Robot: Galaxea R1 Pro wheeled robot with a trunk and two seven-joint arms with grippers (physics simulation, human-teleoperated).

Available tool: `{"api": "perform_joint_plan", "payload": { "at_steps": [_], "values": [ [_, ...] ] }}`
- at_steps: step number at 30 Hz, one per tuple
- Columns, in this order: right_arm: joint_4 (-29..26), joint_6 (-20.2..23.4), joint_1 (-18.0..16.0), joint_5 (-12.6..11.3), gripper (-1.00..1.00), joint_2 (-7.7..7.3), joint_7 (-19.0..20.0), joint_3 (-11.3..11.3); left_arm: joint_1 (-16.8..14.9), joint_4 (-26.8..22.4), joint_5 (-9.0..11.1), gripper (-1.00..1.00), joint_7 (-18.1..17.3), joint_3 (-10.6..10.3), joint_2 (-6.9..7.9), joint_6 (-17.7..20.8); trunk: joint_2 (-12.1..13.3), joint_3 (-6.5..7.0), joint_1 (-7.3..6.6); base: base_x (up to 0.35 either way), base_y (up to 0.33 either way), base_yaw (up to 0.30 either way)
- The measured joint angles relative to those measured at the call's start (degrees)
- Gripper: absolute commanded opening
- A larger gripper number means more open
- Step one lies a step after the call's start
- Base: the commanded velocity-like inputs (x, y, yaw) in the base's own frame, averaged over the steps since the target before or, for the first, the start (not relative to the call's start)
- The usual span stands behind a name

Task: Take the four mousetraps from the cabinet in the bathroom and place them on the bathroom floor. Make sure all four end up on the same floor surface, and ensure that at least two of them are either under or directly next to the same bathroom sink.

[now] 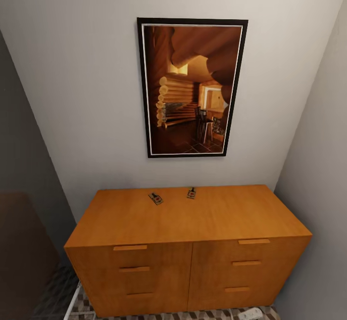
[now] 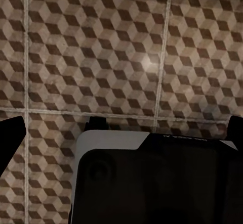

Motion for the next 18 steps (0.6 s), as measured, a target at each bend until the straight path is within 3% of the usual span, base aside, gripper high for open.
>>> {"api": "perform_joint_plan", "payload": {
  "at_steps": [18],
  "values": [
    [-0.23, -0.22, 0.00, 0.07, 1.00, 0.02, 0.16, 0.09, 0.02, -0.39, -0.09, 1.00, 0.03, -0.04, -0.02, 0.11, 0.00, 0.00, 0.00, 0.000, 0.000, 0.000]
  ]
}}
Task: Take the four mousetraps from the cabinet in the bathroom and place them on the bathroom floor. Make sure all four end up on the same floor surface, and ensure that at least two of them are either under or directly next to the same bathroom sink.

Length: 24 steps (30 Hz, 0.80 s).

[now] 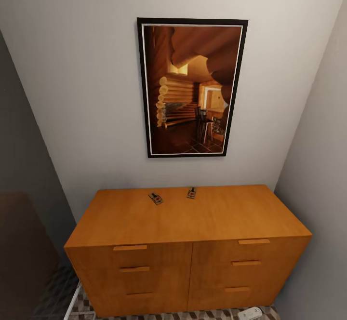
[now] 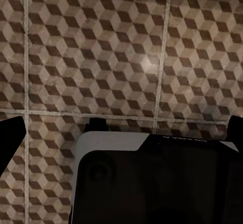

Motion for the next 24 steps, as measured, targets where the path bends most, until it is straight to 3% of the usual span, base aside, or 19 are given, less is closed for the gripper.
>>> {"api": "perform_joint_plan", "payload": {
  "at_steps": [4, 5, 8, 9, 15, 24],
  "values": [
    [-0.17, 0.87, -0.01, 0.36, 1.00, 0.06, 0.01, 0.07, -0.04, -3.82, -0.13, 1.00, 0.02, 0.03, 0.21, 1.86, 0.00, 0.00, 0.00, 0.000, 0.000, 0.000],
    [-4.37, 3.05, -0.03, 0.66, 1.00, 0.31, -0.16, 0.05, -0.05, -10.78, -0.06, 1.00, 0.12, -0.13, 0.30, 9.19, 0.01, 0.02, 0.01, 0.000, 0.000, 0.000],
    [-8.00, 5.63, 0.00, 0.70, 1.00, 0.38, -0.18, -0.02, -0.04, -16.29, 0.02, 1.00, 0.18, -0.14, 0.48, 12.27, 0.00, 0.01, 0.00, 0.000, 0.000, 0.000],
    [-14.12, 9.57, -0.03, 0.75, 1.00, 0.47, -0.14, -0.06, -0.06, -21.76, -0.04, 1.00, 0.22, -0.17, 0.59, 16.07, 0.01, 0.03, 0.01, 0.000, 0.000, 0.000],
    [-23.29, 15.70, 0.08, 0.51, 1.00, 0.77, -0.05, -0.11, -0.03, -30.30, -0.61, 1.00, 0.26, -0.16, 0.85, 21.26, 0.00, 0.01, 0.00, 0.000, 0.000, 0.000],
    [-30.24, 22.41, -0.67, 0.05, 1.00, 0.96, 0.16, 0.02, -0.26, -41.44, -0.90, 1.00, 0.39, -0.13, 0.99, 28.63, 0.00, 0.01, 0.00, 0.000, 0.000, 0.000]
  ]
}}
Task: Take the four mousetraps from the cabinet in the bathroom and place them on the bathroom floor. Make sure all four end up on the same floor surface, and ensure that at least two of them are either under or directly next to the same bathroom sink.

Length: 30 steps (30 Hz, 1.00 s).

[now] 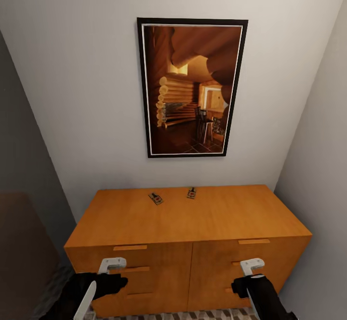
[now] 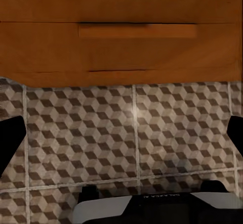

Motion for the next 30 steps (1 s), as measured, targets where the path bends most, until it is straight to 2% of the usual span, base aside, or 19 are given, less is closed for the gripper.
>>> {"api": "perform_joint_plan", "payload": {
  "at_steps": [7, 9, 10, 12, 14, 20, 22, 23, 24, 26, 28, 30],
  "values": [
    [-1.02, 2.00, -3.24, -0.12, 1.00, 0.24, 0.02, 0.02, -0.27, -3.76, 0.04, 1.00, 0.04, 0.01, -0.05, 3.94, 0.00, 0.00, 0.00, 0.000, 0.000, 0.000],
    [-1.12, 2.97, -4.85, -0.12, 1.00, 0.32, 0.02, 0.02, -0.27, -4.19, 0.06, 1.00, 0.00, 0.00, -0.09, 4.60, 0.00, 0.00, 0.00, 0.000, 0.000, 0.000],
    [-1.16, 4.54, -7.12, -0.09, 1.00, 0.42, 0.01, 0.03, -0.42, -4.45, 0.12, 1.00, -0.02, 0.00, -0.22, 5.54, 0.00, 0.01, 0.00, 0.000, 0.000, 0.000],
    [-1.11, 5.73, -9.05, -0.08, 1.00, 0.52, -0.09, 0.02, -0.68, -4.53, 0.14, 1.00, -0.03, 0.01, -0.32, 6.12, 0.00, 0.00, 0.00, 0.000, 0.000, 0.000],
    [-1.09, 6.60, -10.79, -0.04, 1.00, 0.80, -0.22, 0.06, -2.59, -4.58, 0.24, 1.00, -0.03, 0.00, -0.50, 7.30, 0.00, 0.00, 0.00, 0.000, 0.000, 0.000],
    [-0.20, 7.59, -17.00, 0.40, 1.00, 2.97, -0.62, 0.10, -10.24, -4.22, 0.57, 1.00, -0.10, -0.06, -0.78, 9.54, 0.00, 0.01, 0.00, 0.000, 0.000, 0.000],
    [1.19, 8.16, -20.20, 0.48, 1.00, 3.62, -1.05, 0.11, -13.89, -3.91, 0.69, 1.00, -0.11, -0.16, -0.85, 9.88, 0.01, 0.02, 0.00, 0.000, 0.000, 0.000],
    [2.89, 8.68, -22.87, 0.44, 1.00, 4.05, -1.42, 0.12, -16.71, -2.98, 0.76, 1.00, -0.11, -0.21, -0.89, 10.03, 0.02, 0.03, 0.01, 0.000, 0.000, 0.000],
    [3.64, 8.82, -23.96, 0.44, 1.00, 4.20, -1.55, 0.11, -17.93, -2.47, 0.76, 1.00, -0.11, -0.21, -0.91, 10.07, 0.00, 0.01, 0.00, 0.000, 0.000, 0.000],
    [6.99, 8.95, -27.59, 0.35, 1.00, 4.53, -1.98, 0.12, -22.38, 0.74, 0.86, 1.00, -0.12, -0.23, -1.17, 10.21, 0.01, 0.02, 0.01, 0.000, 0.000, 0.000],
    [8.92, 8.86, -29.45, 0.31, 1.00, 4.66, -2.25, 0.13, -24.87, 3.12, 0.88, 1.00, -0.12, -0.23, -1.55, 10.27, 0.01, 0.01, 0.00, 0.000, 0.000, 0.000],
    [12.97, 8.63, -33.11, 0.21, 1.00, 5.14, -3.05, 0.11, -30.19, 9.50, 0.95, 1.00, -0.09, -0.21, -2.89, 10.21, 0.02, 0.02, 0.01, 0.000, 0.000, 0.000]
  ]
}}
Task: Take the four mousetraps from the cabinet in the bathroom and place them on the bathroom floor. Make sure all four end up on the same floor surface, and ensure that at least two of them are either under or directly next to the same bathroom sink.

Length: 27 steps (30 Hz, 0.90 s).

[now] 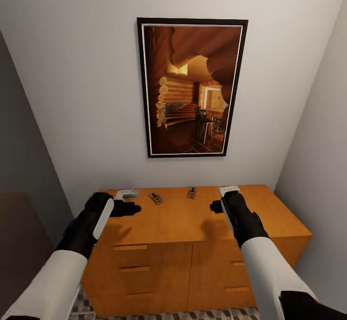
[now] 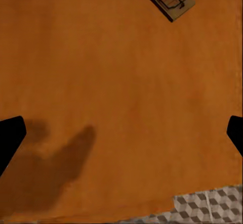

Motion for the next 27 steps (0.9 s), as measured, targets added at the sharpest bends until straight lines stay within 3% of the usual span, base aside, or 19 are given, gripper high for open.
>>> {"api": "perform_joint_plan", "payload": {
  "at_steps": [3, 6, 7, 12, 13, 17, 18, 20, 27],
  "values": [
    [2.90, -0.18, -2.51, 0.00, 1.00, 0.54, -0.73, -0.02, -3.83, 5.08, -0.17, 1.00, 0.14, -0.10, -1.05, -0.13, -0.01, -0.01, -0.01, 0.000, 0.000, 0.000],
    [7.71, -1.75, -5.75, 0.09, 1.00, 1.31, -2.26, -0.15, -9.32, 13.10, -0.41, 1.00, 0.48, -0.10, -3.12, -0.35, -0.01, -0.01, 0.00, 0.000, 0.000, 0.000],
    [10.94, -3.82, -7.27, 0.14, 1.00, 1.93, -3.54, -0.25, -12.03, 17.44, -0.51, 1.00, 0.61, -0.10, -4.35, -0.65, 0.00, -0.01, 0.00, 0.000, 0.000, 0.000],
    [18.79, -10.55, -9.95, -1.02, 1.00, 2.66, -8.61, -0.47, -16.51, 25.28, -0.94, 1.00, 0.73, -0.05, -5.61, -3.43, -0.01, -0.02, -0.01, 0.000, 0.000, 0.000],
    [22.84, -14.71, -10.84, -3.06, 1.00, 2.66, -11.91, -0.61, -17.75, 28.56, -0.95, 1.00, 0.72, -0.02, -5.78, -5.29, 0.00, -0.02, 0.00, 0.000, 0.000, 0.000],
    [28.79, -19.61, -11.92, -8.29, 1.00, 2.66, -16.23, -0.54, -18.70, 33.35, -1.03, 1.00, 0.70, 0.00, -5.83, -7.30, -0.01, -0.02, -0.01, 0.000, 0.000, 0.000],
    [30.92, -20.88, -12.36, -11.08, 1.00, 2.67, -17.32, -0.56, -18.91, 35.85, -1.12, 1.00, 0.69, -0.01, -5.83, -8.86, -0.01, -0.03, -0.01, 0.000, 0.000, 0.000],
    [32.17, -21.55, -12.66, -12.77, 1.00, 2.67, -17.93, -0.55, -19.03, 38.50, -1.27, 1.00, 0.69, -0.03, -5.83, -11.37, -0.01, -0.03, -0.01, 0.000, 0.000, 0.000],
    [33.31, -22.29, -12.94, -14.04, 1.00, 2.67, -18.89, -0.37, -19.15, 43.94, -3.00, 1.00, 0.66, -0.04, -5.22, -17.14, -0.01, -0.02, -0.01, 0.000, 0.000, 0.000]
  ]
}}
